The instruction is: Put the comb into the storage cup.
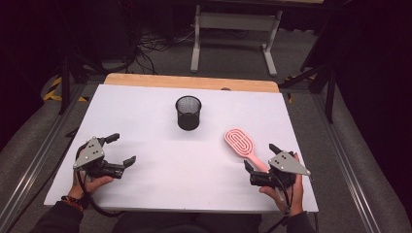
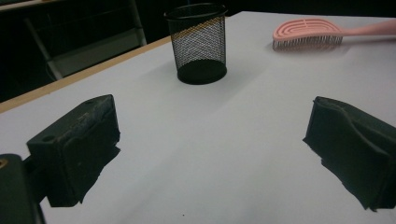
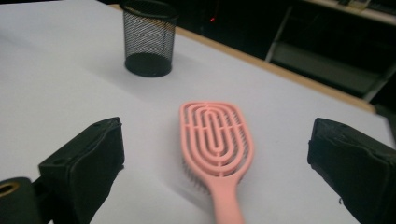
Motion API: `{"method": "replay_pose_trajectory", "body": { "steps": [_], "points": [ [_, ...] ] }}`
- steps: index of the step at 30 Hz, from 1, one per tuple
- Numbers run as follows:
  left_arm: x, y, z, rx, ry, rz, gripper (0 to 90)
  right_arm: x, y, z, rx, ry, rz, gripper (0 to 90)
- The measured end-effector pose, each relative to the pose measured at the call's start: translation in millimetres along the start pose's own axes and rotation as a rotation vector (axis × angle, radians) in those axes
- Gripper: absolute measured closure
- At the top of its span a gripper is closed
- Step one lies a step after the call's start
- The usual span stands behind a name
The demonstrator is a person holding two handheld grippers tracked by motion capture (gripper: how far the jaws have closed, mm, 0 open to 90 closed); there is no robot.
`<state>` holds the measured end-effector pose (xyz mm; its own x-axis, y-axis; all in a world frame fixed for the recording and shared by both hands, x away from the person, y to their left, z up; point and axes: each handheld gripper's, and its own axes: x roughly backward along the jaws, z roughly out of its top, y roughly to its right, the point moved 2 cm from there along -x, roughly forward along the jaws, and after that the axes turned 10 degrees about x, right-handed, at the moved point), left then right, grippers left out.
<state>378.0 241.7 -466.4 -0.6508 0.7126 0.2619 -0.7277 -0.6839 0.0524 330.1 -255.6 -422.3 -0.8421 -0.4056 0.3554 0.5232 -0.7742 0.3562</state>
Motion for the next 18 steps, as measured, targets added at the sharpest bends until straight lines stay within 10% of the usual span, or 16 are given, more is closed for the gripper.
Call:
{"method": "replay_pose_trajectory", "body": {
  "steps": [10,18],
  "points": [
    [1.3,1.3,-3.2,-0.012,-0.012,0.001,3.6,-9.4,4.6,6.5,0.016,-0.095,0.093,5.6],
    [-0.7,5.8,-2.9,-0.040,-0.007,0.011,5.4,-22.5,17.9,15.2,0.084,-0.280,0.114,11.1]
  ]
}}
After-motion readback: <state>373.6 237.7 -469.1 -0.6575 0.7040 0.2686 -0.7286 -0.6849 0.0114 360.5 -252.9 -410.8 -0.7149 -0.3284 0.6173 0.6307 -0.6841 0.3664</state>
